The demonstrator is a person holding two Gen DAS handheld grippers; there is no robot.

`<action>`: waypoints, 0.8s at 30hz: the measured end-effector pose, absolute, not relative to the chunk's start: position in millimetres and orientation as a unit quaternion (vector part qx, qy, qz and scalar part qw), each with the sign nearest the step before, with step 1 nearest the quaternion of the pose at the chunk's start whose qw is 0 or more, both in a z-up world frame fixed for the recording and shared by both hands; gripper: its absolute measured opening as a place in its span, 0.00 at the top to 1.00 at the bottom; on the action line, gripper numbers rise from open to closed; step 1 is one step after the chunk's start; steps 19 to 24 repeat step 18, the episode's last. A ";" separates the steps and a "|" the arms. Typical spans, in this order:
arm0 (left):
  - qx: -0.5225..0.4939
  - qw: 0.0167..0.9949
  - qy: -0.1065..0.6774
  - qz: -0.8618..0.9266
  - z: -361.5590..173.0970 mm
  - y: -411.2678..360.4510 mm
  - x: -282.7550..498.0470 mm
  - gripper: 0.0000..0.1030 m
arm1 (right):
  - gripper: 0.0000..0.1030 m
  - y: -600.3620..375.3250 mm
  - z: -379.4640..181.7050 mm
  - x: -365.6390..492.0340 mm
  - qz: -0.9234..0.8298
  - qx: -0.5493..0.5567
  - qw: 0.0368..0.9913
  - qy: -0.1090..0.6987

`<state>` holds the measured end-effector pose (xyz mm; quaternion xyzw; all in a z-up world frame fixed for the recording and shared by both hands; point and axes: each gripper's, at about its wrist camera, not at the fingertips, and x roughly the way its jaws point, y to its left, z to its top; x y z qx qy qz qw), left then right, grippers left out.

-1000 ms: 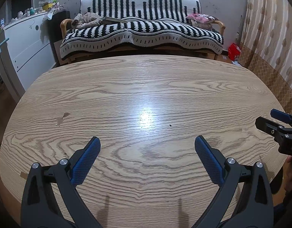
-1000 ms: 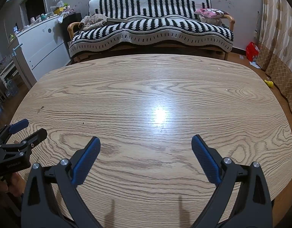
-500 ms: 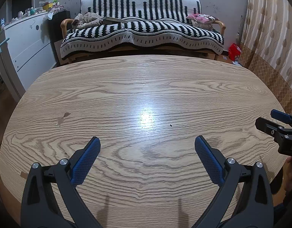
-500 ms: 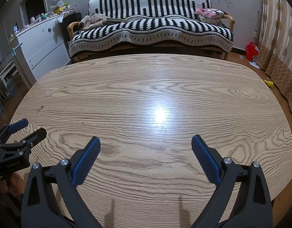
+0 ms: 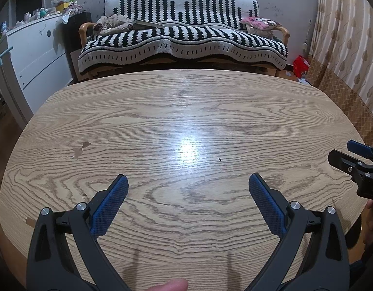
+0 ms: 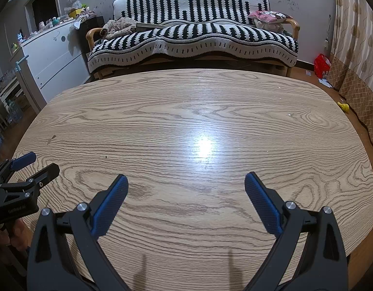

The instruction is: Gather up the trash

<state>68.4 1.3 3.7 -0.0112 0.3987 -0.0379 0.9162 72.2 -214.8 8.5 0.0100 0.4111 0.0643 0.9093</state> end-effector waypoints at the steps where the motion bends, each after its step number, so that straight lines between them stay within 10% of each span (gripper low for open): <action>1: -0.011 0.917 0.398 -0.037 3.9 1.5 67.8 0.06 | 0.09 -213.3 8.3 72.3 0.064 0.010 0.909 0.411; 24: -0.013 0.917 0.398 -0.032 4.0 0.5 64.6 0.06 | 0.09 -215.3 7.7 72.3 0.062 0.011 0.909 0.412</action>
